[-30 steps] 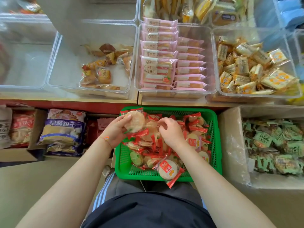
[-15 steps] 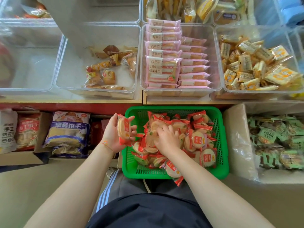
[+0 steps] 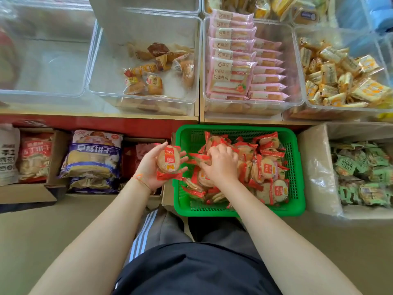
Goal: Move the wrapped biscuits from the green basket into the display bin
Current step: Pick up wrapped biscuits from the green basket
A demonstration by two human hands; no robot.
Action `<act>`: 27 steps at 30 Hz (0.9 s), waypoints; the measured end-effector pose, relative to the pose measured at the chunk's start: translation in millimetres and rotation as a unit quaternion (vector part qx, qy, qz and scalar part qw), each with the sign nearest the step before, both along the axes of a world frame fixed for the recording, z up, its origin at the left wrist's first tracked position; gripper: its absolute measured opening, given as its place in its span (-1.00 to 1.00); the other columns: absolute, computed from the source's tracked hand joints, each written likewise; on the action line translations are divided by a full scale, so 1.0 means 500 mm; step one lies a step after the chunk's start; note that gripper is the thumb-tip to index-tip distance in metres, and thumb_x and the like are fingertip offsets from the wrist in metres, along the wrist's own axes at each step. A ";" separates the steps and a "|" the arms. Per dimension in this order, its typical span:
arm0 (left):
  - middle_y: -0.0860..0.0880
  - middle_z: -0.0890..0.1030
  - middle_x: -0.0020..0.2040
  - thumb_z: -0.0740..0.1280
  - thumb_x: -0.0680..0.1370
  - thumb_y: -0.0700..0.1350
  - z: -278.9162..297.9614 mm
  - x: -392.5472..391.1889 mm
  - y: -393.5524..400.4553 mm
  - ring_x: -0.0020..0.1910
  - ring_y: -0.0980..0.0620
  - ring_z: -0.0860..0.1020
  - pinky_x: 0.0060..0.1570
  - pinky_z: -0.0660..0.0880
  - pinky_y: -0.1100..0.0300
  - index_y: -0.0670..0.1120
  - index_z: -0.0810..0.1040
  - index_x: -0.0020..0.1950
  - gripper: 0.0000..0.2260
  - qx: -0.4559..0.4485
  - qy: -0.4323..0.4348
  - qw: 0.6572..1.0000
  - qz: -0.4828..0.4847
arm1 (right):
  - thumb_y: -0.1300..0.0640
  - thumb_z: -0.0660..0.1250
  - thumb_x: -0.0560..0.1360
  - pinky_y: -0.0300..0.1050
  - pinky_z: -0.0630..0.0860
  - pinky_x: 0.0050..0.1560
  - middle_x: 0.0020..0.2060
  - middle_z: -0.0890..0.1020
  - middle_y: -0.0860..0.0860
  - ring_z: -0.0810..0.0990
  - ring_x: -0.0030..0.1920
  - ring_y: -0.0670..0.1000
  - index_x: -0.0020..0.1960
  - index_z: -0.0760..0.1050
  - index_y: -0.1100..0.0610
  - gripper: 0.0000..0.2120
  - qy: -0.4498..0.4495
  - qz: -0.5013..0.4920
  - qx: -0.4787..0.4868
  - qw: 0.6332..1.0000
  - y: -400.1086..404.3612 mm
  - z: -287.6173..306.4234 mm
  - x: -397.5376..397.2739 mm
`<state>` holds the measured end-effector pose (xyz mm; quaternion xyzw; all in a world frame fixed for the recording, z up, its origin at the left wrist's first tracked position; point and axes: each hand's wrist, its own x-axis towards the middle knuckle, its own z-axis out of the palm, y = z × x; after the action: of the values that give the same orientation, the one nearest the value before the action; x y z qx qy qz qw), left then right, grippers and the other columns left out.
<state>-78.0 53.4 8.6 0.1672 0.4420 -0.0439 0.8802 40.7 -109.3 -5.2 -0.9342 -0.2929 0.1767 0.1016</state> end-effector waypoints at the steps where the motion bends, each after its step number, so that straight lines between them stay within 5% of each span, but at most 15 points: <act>1: -0.23 0.64 0.10 0.31 0.53 0.05 0.000 -0.012 0.012 0.07 -0.21 0.64 0.14 0.52 -0.24 -0.23 0.51 0.27 -0.57 0.015 0.006 1.000 0.011 | -0.09 0.38 0.47 0.03 0.39 0.05 -0.07 0.52 -0.01 0.44 -0.01 0.02 -0.09 0.44 0.07 -0.76 0.047 -0.054 0.058 0.996 0.011 0.018 -0.005; 5: -0.22 0.60 0.03 0.26 0.59 -0.05 0.031 -0.064 0.062 -0.01 -0.27 0.61 -0.18 0.62 -0.18 -0.13 0.53 0.25 -0.72 0.052 0.013 0.998 -0.024 | 0.05 0.38 0.46 -0.10 0.35 -0.34 -0.31 0.42 -0.01 0.37 -0.35 -0.03 -0.18 0.28 0.07 -0.73 0.218 -0.196 0.224 0.929 0.070 0.105 -0.070; 7: -0.22 0.61 0.05 0.22 0.61 -0.02 0.061 -0.091 0.088 0.01 -0.24 0.60 -0.24 0.61 -0.05 -0.16 0.52 0.29 -0.67 0.058 -0.018 0.996 -0.068 | 0.05 0.39 0.44 -0.16 0.33 -0.27 -0.23 0.40 -0.01 0.36 -0.30 -0.05 -0.18 0.29 0.07 -0.74 0.204 -0.166 0.227 0.938 0.114 0.147 -0.130; 10: -0.13 0.67 -0.05 0.18 0.61 0.11 0.124 -0.129 0.132 -0.08 -0.07 0.65 -0.07 0.58 0.06 -0.12 0.59 0.11 -0.65 0.047 -0.079 0.989 -0.119 | -0.11 0.49 0.39 -0.26 0.39 -0.13 -0.04 0.39 -0.01 0.41 -0.10 -0.15 -0.11 0.37 0.06 -0.64 0.243 -0.106 0.216 0.940 0.191 0.201 -0.230; 13: -0.07 0.67 -0.17 0.22 0.60 0.09 0.171 -0.167 0.202 -0.21 -0.01 0.65 -0.20 0.60 0.18 -0.10 0.61 -0.01 -0.70 0.076 -0.088 0.986 -0.122 | -0.16 0.50 0.39 -0.26 0.42 0.07 0.03 0.37 -0.04 0.43 -0.01 -0.21 -0.08 0.44 0.02 -0.66 0.260 -0.086 0.250 0.928 0.254 0.237 -0.299; 15: -0.07 0.66 -0.13 0.31 0.55 0.05 0.182 -0.189 0.249 -0.22 -0.02 0.63 -0.27 0.58 0.18 -0.08 0.63 0.04 -0.76 0.128 -0.060 0.981 -0.131 | -0.07 0.52 0.39 -0.34 0.37 -0.04 0.00 0.40 -0.03 0.41 -0.05 -0.23 -0.02 0.42 0.04 -0.65 0.215 -0.097 0.259 0.936 0.286 0.248 -0.315; 18: -0.01 0.58 -0.26 0.32 0.55 -0.02 0.177 -0.209 0.302 -0.46 0.07 0.53 -0.50 0.43 0.28 -0.03 0.58 0.00 -0.88 0.202 -0.017 0.973 -0.110 | 0.01 0.55 0.37 -0.16 0.51 -0.02 -0.01 0.50 0.02 0.53 -0.02 -0.06 0.17 0.35 0.01 -0.49 0.242 -0.150 0.247 0.926 0.320 0.256 -0.312; 21: -0.06 0.55 -0.22 0.30 0.54 -0.06 0.187 -0.205 0.347 -0.48 0.06 0.50 -0.45 0.45 0.28 -0.07 0.57 -0.04 -0.89 0.210 -0.030 0.975 -0.073 | 0.10 0.54 0.40 0.01 0.61 0.06 0.02 0.65 0.11 0.65 0.03 0.11 0.15 0.50 0.08 -0.62 0.342 -0.214 0.291 0.867 0.349 0.261 -0.285; 24: -0.20 0.65 0.01 0.38 0.46 -0.06 0.192 -0.191 0.392 -0.15 -0.12 0.62 0.04 0.58 -0.08 -0.11 0.62 -0.04 -0.84 0.244 0.018 0.969 -0.043 | 0.18 0.46 0.48 0.01 0.63 0.00 0.03 0.69 0.18 0.68 -0.02 0.11 0.09 0.59 0.14 -0.80 0.436 -0.266 0.380 0.771 0.384 0.276 -0.243; 27: -0.20 0.64 -0.09 0.43 0.42 -0.08 0.204 -0.183 0.427 -0.23 -0.11 0.64 -0.10 0.63 -0.10 -0.16 0.62 -0.01 -0.78 0.280 0.066 0.958 0.017 | 0.13 0.42 0.51 -0.08 0.60 -0.11 0.04 0.70 0.12 0.70 -0.06 0.04 0.11 0.58 0.11 -0.82 0.482 -0.310 0.415 0.707 0.418 0.279 -0.199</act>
<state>-169.4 267.1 110.7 0.3962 0.4967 0.0857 0.7674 -58.6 99.7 134.4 -0.6235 0.0580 0.4219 0.6556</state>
